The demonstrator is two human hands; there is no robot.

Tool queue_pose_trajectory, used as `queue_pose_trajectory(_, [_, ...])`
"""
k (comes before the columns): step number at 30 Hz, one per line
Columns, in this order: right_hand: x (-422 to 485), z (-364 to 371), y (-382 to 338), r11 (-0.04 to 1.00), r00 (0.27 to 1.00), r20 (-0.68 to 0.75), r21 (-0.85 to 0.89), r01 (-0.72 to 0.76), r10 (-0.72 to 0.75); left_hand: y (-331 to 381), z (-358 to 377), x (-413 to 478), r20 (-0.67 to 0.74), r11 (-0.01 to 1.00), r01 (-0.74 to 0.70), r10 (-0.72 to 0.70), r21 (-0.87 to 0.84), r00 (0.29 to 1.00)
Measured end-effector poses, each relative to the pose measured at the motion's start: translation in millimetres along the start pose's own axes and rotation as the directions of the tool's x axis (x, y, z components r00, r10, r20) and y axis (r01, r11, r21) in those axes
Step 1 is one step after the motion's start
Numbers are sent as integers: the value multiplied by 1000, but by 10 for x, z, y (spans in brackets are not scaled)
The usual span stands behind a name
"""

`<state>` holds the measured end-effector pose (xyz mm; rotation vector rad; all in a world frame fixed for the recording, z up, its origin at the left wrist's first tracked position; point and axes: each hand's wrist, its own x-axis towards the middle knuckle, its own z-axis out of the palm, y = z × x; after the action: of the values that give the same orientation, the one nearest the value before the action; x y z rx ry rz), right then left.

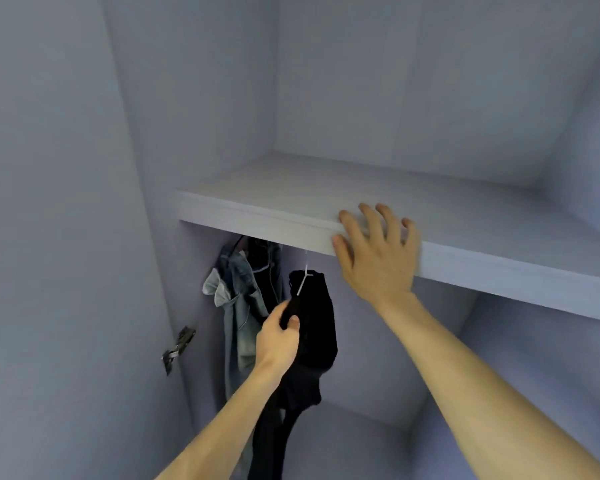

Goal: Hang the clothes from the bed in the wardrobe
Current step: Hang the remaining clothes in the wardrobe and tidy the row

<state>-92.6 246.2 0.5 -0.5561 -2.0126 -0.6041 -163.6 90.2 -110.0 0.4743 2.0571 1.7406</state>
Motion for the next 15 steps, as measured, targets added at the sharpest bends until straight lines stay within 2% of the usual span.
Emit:
queue_pose_trajectory(1, [-4, 54, 14, 1000, 996, -90, -7, 15, -16, -2, 69, 68, -38, 1000, -5, 5, -23, 999])
queue_pose_trajectory(3, [-34, 112, 43, 1000, 984, -175, -3, 22, -22, -21, 176, 153, -105, 997, -37, 30, -66, 994])
queue_pose_trajectory(8, [-3, 174, 33, 999, 978, -205, 28, -37, 41, 57, 268, 429, -217, 984, -138, 110, -114, 970])
queue_pose_trajectory(15, [-41, 225, 47, 1000, 982, -190, 21, -17, 21, 246, 279, 798, -317, 976, -205, 172, -74, 933])
